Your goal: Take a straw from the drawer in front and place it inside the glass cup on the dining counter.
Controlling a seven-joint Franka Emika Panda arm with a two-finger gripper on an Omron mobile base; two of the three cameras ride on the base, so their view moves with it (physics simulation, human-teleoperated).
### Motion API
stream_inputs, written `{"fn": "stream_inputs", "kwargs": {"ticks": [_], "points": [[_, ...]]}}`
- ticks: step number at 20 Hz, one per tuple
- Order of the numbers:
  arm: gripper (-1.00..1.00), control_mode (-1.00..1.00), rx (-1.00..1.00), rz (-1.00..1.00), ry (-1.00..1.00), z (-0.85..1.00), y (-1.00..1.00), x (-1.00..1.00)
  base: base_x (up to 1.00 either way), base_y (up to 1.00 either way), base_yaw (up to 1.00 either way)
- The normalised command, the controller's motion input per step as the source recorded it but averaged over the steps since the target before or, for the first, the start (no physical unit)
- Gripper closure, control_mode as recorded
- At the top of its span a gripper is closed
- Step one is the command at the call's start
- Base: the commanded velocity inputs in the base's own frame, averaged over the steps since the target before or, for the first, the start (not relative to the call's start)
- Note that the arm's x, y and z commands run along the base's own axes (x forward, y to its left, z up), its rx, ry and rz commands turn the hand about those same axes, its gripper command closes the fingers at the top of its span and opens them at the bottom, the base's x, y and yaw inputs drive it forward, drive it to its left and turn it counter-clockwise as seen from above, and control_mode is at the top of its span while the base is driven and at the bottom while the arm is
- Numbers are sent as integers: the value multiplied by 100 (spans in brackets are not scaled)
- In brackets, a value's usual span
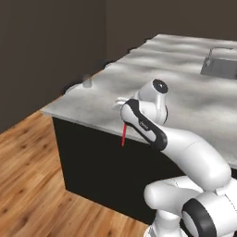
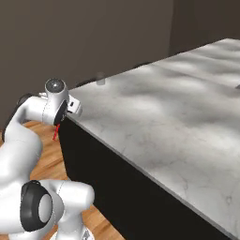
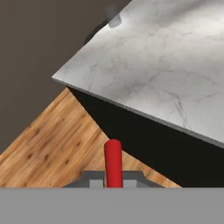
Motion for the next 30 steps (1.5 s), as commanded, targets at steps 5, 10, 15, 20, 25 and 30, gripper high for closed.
{"fn": "stream_inputs", "kwargs": {"ticks": [5,10,15,20,25,30], "points": [[100,100,0,0,0,0,0,0,57,50,12],[100,100,0,0,0,0,0,0,85,65,2],[100,100,0,0,0,0,0,0,93,65,0],[100,100,0,0,0,0,0,0,89,57,0],[100,100,0,0,0,0,0,0,78,52,-7],[100,100,0,0,0,0,0,0,77,43,-22]]}}
